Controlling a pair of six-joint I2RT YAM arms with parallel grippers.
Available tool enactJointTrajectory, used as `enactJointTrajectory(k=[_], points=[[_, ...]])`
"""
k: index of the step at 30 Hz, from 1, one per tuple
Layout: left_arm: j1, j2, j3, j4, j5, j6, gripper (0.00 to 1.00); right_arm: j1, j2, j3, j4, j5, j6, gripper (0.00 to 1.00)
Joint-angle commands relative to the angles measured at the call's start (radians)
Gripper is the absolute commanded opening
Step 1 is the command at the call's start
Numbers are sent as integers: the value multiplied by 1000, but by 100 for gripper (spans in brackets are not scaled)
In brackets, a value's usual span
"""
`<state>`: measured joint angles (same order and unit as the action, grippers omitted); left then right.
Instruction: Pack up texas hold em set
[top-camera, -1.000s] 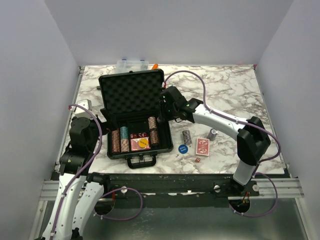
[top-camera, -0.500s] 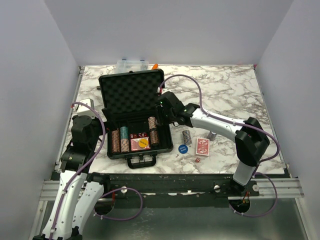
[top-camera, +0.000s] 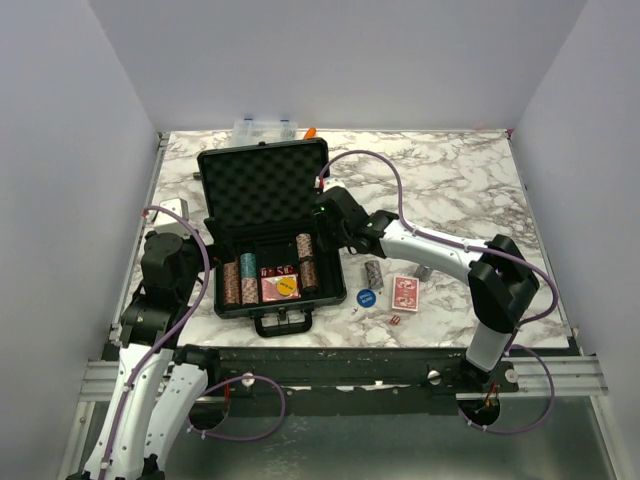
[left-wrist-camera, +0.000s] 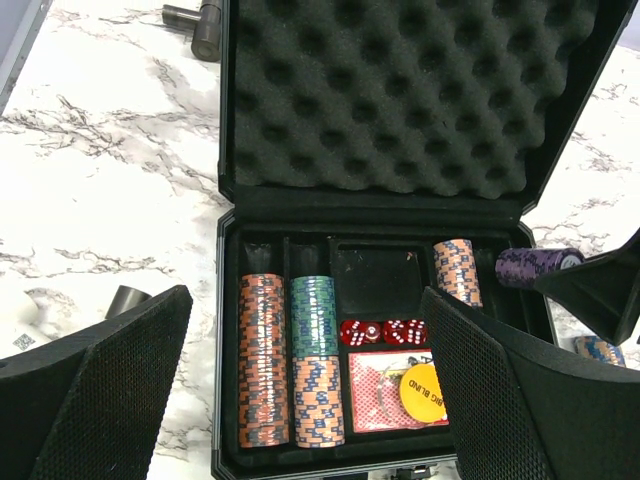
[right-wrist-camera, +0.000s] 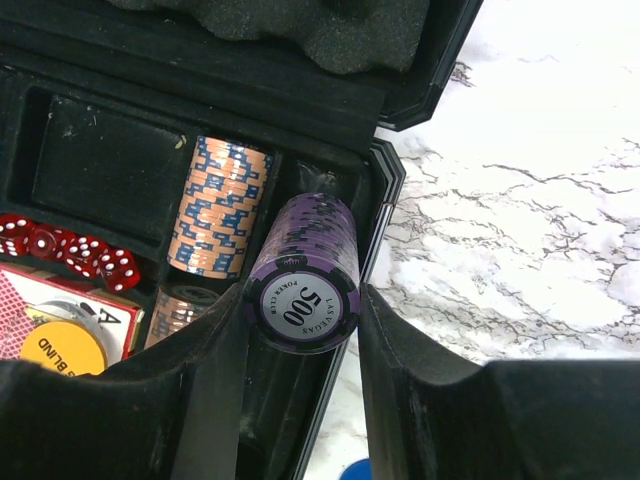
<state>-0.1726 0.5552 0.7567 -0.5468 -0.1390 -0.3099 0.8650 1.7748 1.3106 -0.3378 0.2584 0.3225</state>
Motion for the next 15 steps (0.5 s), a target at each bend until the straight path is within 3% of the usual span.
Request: enactJointTrajectory(k=[1, 15], points=[[-4, -13, -3, 8, 17, 2, 96, 12, 7, 20, 76, 49, -30, 1], [-5, -18, -3, 0, 25, -2, 97, 29, 67, 23, 138, 126, -73, 0]])
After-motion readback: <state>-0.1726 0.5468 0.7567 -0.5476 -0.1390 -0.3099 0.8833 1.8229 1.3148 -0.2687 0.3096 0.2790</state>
